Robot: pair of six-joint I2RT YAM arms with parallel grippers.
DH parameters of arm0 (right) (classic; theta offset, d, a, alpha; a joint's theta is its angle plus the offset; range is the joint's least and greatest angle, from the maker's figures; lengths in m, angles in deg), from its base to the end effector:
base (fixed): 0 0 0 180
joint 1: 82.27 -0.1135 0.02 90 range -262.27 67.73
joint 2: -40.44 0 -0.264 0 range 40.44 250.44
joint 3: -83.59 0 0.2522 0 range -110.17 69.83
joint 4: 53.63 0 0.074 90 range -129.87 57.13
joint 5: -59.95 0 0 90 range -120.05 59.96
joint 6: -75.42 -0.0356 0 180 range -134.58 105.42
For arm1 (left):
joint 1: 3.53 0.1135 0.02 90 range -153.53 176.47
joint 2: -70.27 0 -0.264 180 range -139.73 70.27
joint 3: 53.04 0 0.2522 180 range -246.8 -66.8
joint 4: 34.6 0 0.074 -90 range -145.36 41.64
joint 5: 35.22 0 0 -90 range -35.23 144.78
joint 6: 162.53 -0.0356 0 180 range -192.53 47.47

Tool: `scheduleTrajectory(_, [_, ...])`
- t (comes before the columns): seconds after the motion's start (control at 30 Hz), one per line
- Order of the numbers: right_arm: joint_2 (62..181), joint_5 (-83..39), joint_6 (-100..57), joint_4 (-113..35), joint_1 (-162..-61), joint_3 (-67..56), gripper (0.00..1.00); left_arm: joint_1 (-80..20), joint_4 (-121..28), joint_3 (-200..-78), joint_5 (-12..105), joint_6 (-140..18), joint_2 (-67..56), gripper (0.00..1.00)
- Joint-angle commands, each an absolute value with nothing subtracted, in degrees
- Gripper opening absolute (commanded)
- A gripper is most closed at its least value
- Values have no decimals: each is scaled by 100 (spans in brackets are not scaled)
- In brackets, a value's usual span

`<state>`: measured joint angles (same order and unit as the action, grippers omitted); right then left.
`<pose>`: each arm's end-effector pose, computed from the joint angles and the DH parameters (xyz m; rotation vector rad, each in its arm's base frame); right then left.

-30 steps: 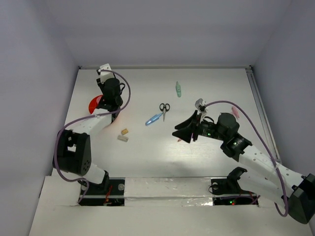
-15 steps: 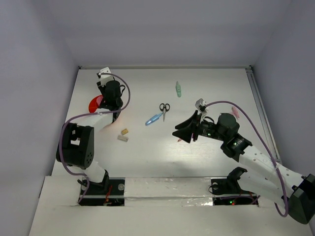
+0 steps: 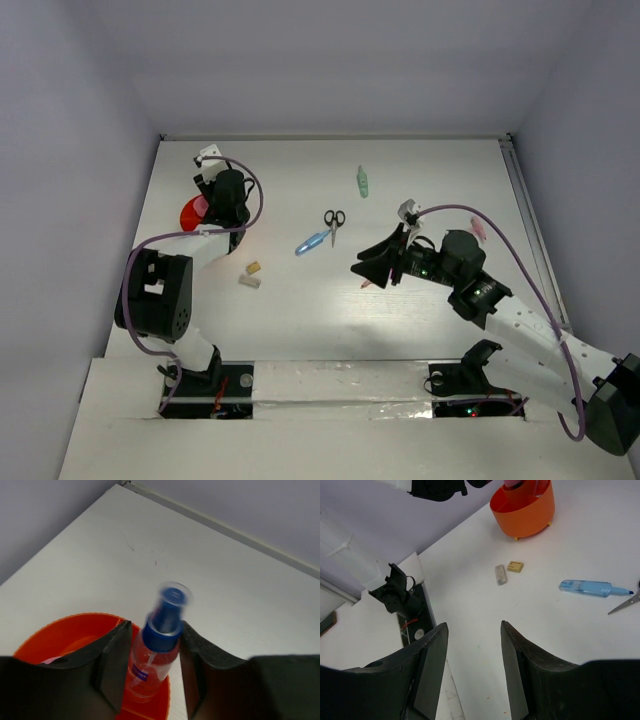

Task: Sort the stationery into containers
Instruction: Place the stationery in the storage box, then pick up the scissors from the center of the board.

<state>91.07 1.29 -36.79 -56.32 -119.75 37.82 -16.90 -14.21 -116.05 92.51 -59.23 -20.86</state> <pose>0.1539 0.1414 0.2923 -0.6771 1.6147 1.2212 0.3444 -0.0595 0.2448 -0.4800 1.6118 0.2112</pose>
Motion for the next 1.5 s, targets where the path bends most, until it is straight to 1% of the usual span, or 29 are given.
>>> scheduleTrajectory(0.0, [9080,-95,-3549,-5666,-11945,3678,52,-1645,-1092,-11575,9380,-5768,-1956,42])
scheduleTrajectory(0.1, [9159,-183,-3541,-5561,-11945,3626,52,-1645,-1197,-11628,9327,-5751,-1894,55])
scheduleTrajectory(0.23, [9343,-402,-3541,-5368,-11945,3485,52,-1645,-1302,-11785,9213,-5750,-1701,66])
scheduleTrajectory(0.3, [9545,-639,-3567,-5131,-11945,3380,52,-1645,-1487,-11891,9195,-5742,-1596,68])
scheduleTrajectory(0.37, [9790,-998,-3628,-4981,-11945,3222,44,-1645,-1557,-12006,9064,-5733,-1490,69])
scheduleTrajectory(0.43, [10002,-1359,-3786,-4744,-11945,3107,25,-1645,-1575,-12102,8915,-5715,-1288,69])
scheduleTrajectory(0.5, [10404,-1913,-3961,-4568,-11945,2923,8,-1645,-1601,-12190,8634,-5680,-1104,69])
scheduleTrajectory(0.57, [10748,-2534,-4015,-4523,-11945,2695,7,-1706,-1706,-12400,8248,-5654,-1033,69])
scheduleTrajectory(0.63, [11345,-2897,-3963,-4427,-11884,2440,8,-1759,-1838,-12663,7992,-5627,-971,68])
scheduleTrajectory(0.67, [11565,-3238,-3928,-4365,-11884,2273,10,-1829,-1961,-12743,7782,-5627,-945,68])
scheduleTrajectory(0.7, [11802,-3320,-3884,-4217,-11823,1924,12,-1943,-2023,-12805,7702,-5627,-892,67])
scheduleTrajectory(0.73, [12274,-3356,-3849,-4128,-11692,1720,19,-2005,-2076,-12884,7649,-5627,-857,64])
scheduleTrajectory(0.77, [12514,-3469,-3831,-4041,-11621,1527,22,-2075,-2163,-12902,7648,-5627,-822,62])
scheduleTrajectory(0.8, [12943,-3462,-3804,-4005,-11481,1203,29,-2137,-2251,-12885,7527,-5505,-700,59])
scheduleTrajectory(0.83, [13156,-3462,-3769,-4005,-11479,1025,32,-2216,-2252,-12867,7525,-5435,-638,58])
scheduleTrajectory(0.9, [13578,-3576,-3664,-3716,-11409,474,36,-2303,-2366,-12771,7140,-5277,-401,57])
scheduleTrajectory(1.03, [14457,-3743,-3471,-3478,-11356,-257,39,-2550,-2463,-12149,6463,-4837,100,54])
scheduleTrajectory(1.1, [14965,-3664,-3383,-3198,-11356,-574,39,-2778,-2463,-11884,6173,-4591,363,53])
scheduleTrajectory(1.17, [15231,-3559,-3374,-3152,-11356,-856,40,-2989,-2445,-11480,5954,-4503,514,53])
scheduleTrajectory(1.3, [15653,-3356,-3330,-3143,-11356,-1164,41,-3699,-2577,-10979,5882,-4502,882,53])
scheduleTrajectory(1.47, [16101,-3347,-3242,-2968,-11356,-1498,41,-3965,-2638,-10250,5716,-4336,1357,52])
